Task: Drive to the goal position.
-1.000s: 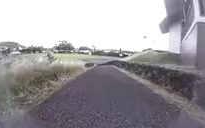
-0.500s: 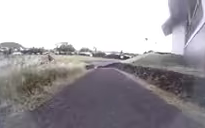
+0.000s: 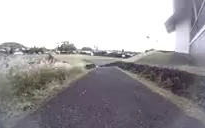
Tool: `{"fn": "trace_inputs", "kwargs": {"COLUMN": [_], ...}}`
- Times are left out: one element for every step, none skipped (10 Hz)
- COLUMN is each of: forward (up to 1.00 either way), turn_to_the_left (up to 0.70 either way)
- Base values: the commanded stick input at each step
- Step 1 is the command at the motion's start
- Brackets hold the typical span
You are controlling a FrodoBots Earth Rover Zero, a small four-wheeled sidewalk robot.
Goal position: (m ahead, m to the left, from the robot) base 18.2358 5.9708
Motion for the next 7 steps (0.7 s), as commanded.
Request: {"fn": "trace_inputs", "kwargs": {"forward": [0.85, 0.85, 0.85, 0.85, 0.85, 0.85, 0.85], "turn_to_the_left": [0.0, 0.0, 0.0, 0.0, 0.0, 0.0, 0.0]}}
